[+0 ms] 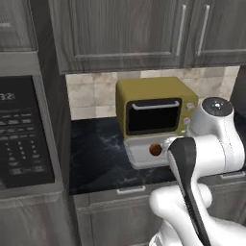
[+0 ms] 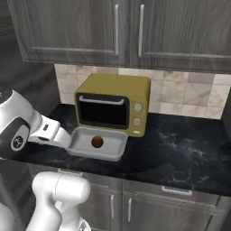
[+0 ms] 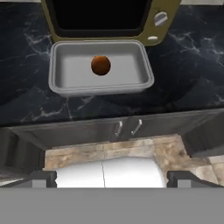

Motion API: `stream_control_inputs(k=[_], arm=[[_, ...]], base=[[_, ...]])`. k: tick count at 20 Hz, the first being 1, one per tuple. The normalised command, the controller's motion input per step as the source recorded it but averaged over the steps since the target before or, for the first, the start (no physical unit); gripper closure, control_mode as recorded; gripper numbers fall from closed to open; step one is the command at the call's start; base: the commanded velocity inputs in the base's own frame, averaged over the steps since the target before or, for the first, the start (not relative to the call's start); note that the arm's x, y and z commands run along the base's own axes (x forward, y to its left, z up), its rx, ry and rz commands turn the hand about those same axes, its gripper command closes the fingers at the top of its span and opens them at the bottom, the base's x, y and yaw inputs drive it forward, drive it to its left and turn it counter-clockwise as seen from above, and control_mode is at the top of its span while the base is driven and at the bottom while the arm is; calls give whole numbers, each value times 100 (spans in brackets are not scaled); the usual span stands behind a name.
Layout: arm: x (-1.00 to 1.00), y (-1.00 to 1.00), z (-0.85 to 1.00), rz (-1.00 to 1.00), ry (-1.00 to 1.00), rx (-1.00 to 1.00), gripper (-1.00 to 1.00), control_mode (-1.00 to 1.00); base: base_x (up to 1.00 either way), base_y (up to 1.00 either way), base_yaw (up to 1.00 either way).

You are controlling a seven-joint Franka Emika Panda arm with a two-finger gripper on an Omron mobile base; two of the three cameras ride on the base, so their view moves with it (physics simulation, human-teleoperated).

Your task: Pick the kiwi and orange from the fridge and place them inside the tupperware on the counter.

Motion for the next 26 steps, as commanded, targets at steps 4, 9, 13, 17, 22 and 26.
stream_control_inputs(k=[4,9,13,17,22,26], arm=[[0,0,0,0,0,0,-100,100],[0,0,0,0,0,0,-100,100],[0,0,0,0,0,0,-100,100],[0,0,0,0,0,0,-100,100],[0,0,0,0,0,0,-100,100],[0,0,0,0,0,0,-100,100]], base=[[-100,0,-54],[-90,0,-97],[-73,-5,-100],[-59,-13,-100],[-7,-32,-100],[42,-58,-60]])
